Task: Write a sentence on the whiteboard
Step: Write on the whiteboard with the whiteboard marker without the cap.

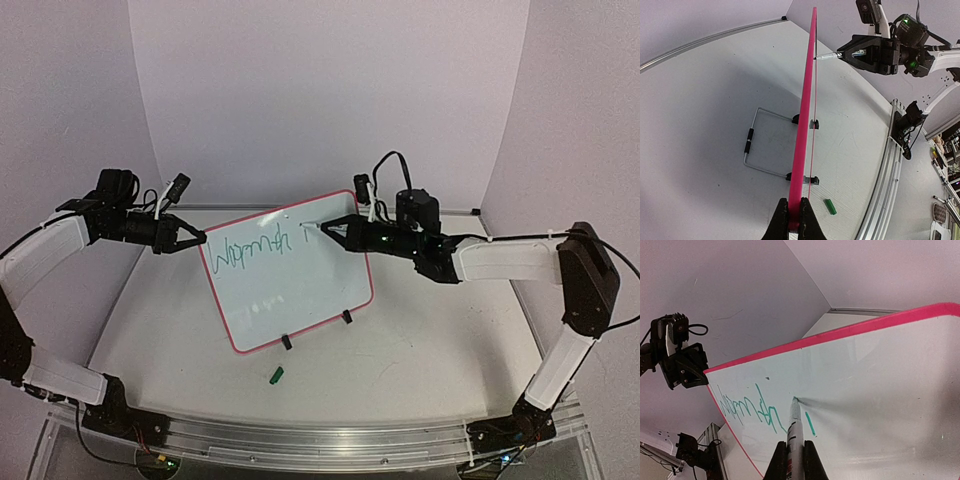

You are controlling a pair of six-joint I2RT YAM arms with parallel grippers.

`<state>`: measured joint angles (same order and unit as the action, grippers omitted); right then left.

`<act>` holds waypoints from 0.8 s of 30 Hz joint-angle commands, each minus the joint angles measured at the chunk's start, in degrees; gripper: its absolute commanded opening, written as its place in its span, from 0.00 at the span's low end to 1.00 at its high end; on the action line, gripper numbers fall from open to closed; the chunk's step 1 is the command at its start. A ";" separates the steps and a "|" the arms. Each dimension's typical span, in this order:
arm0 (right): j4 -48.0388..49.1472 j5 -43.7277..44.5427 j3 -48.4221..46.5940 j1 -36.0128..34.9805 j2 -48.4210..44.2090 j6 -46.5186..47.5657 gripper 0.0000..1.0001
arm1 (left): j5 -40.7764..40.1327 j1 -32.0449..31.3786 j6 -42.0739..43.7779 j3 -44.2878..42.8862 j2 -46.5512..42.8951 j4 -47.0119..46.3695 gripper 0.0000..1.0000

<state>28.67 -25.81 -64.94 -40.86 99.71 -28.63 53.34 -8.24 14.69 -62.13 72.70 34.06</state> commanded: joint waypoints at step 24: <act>2.44 3.33 1.43 0.76 -0.72 0.27 0.00 | -1.45 -1.86 0.98 -0.24 0.80 2.12 0.00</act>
<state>29.93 -23.26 -60.97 -40.40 97.76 -28.17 53.29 -8.36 14.75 -62.13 72.69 34.04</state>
